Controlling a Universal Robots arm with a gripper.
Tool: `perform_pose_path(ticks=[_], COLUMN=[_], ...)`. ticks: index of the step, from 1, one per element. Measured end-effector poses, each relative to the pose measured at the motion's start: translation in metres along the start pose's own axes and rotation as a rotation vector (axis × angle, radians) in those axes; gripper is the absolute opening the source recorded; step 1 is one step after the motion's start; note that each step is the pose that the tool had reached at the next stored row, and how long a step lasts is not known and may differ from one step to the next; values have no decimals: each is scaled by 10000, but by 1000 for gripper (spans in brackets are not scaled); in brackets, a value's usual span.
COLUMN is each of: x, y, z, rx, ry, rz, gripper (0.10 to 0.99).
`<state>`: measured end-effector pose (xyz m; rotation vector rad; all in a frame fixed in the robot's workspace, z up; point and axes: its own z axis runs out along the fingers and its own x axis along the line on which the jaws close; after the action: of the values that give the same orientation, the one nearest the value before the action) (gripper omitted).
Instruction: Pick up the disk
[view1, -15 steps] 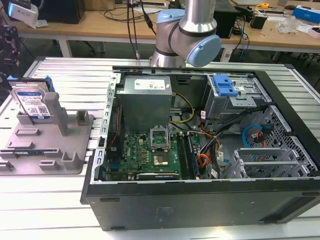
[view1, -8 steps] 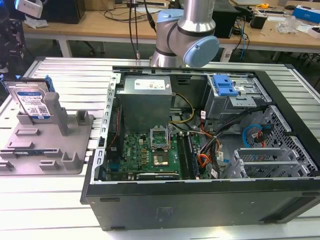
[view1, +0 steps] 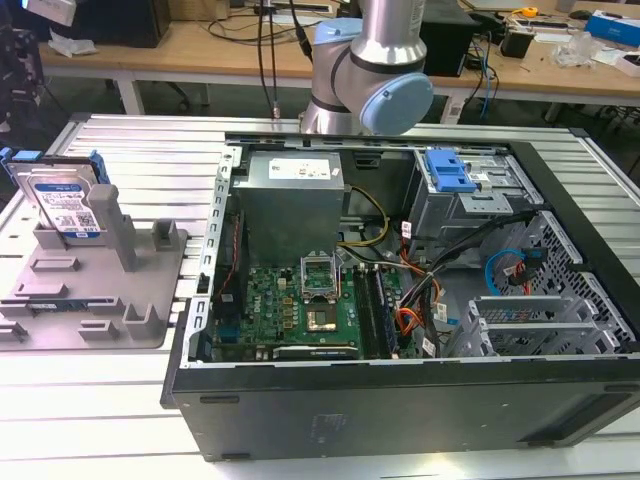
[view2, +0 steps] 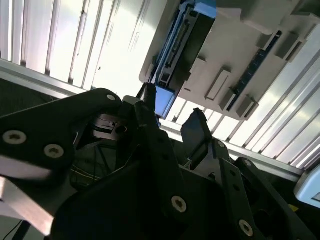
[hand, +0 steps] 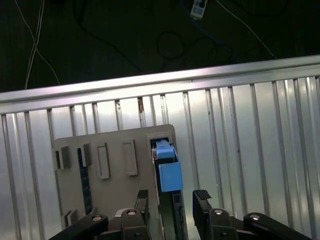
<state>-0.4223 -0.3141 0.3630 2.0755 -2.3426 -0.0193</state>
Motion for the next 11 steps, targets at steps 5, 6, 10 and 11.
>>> perform_pose_path(ticks=[5,6,10,11], x=[4,5,4,4], y=[111,112,112,112], z=[3,3,3,3], rx=[1,0,1,1], ry=[4,5,12,13], rz=[-45,-46,-44,-45], gripper=[482,482,482,482])
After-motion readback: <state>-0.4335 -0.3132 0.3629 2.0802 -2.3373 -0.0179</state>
